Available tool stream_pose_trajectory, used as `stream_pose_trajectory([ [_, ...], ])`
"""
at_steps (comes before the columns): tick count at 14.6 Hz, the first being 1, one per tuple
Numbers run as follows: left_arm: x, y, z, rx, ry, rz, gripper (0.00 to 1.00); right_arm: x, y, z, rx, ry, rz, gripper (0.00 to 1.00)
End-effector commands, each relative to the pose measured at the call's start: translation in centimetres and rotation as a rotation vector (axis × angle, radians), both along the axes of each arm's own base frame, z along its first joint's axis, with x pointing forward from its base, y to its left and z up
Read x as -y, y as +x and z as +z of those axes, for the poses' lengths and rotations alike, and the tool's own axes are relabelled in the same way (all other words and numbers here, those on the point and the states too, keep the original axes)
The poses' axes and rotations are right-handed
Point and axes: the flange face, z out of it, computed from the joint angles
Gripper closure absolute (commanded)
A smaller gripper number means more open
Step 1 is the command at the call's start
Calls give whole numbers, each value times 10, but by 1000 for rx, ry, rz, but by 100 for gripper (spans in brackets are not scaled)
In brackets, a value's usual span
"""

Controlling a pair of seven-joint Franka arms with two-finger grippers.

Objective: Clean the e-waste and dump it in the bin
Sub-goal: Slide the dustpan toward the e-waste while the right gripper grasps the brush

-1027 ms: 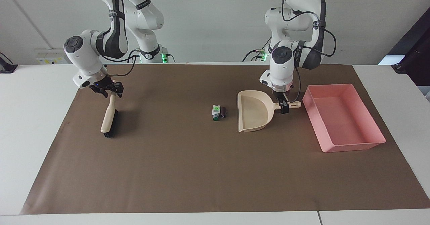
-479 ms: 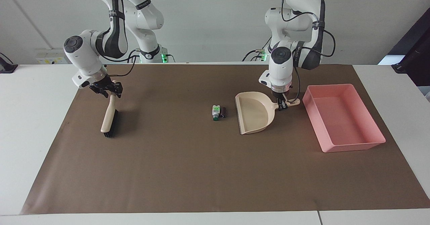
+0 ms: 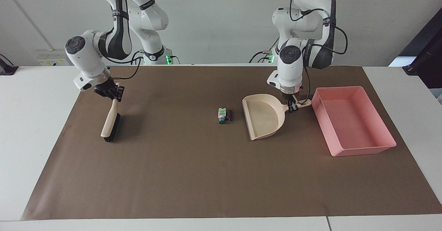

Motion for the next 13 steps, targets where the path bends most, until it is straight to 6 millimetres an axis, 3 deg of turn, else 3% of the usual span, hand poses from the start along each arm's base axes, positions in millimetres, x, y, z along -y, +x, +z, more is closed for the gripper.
stream_pose_trajectory([
  [1, 15, -4, 5, -5, 37, -22, 100, -21, 21, 24, -20, 8, -15, 100],
  [3, 30, -14, 3, 0, 102, -89, 100, -61, 32, 43, -39, -4, -12, 100],
  [5, 33, -13, 0, -4, 114, -101, 100, -109, 37, 53, -51, -28, -8, 100],
  [6, 39, -10, 2, 5, 109, -106, 100, -131, 36, 52, -52, -37, -5, 100],
  [7, 47, -5, -10, -17, 120, -112, 100, -153, 33, 52, -53, -41, 18, 100],
  [9, 67, -2, -21, -30, 130, -127, 100, -218, 21, 50, -45, -55, 56, 100],
  [11, 68, -4, -22, -27, 134, -113, 100, -279, 7, 40, -41, -73, 60, 100],
  [13, 66, -6, -24, -39, 147, -110, 100, -320, -7, 30, -32, -83, 53, 100],
])
